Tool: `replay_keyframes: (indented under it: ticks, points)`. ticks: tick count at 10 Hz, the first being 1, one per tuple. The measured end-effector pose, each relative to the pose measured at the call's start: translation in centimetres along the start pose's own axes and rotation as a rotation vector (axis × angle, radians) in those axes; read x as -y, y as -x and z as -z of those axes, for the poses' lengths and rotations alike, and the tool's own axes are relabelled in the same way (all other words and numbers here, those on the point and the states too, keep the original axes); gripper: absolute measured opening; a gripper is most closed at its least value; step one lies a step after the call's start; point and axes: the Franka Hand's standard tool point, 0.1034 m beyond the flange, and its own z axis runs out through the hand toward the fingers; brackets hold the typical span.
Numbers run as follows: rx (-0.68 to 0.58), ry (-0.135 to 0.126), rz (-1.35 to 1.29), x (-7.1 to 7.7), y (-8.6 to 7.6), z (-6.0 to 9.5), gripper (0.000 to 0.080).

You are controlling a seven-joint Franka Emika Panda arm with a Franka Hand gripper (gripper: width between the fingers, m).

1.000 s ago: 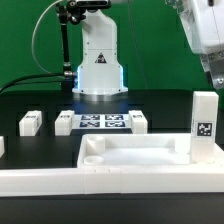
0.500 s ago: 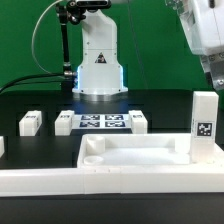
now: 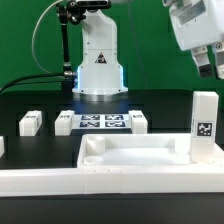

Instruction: Assemble desk

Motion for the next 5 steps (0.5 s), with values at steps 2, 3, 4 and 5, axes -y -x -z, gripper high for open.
replay_keyframes:
  ticks: [2, 3, 4, 5]
  points:
    - [-0.001, 0.009, 0.143, 0.01, 0.25, 0.00, 0.0649]
    - [-0.001, 0.010, 0.212, 0.01, 0.20, -0.02, 0.0649]
    - [-0.001, 0.010, 0.299, 0.00, 0.20, -0.04, 0.0649]
    - [0.000, 0.012, 0.379, -0.11, 0.23, -0.18, 0.0649]
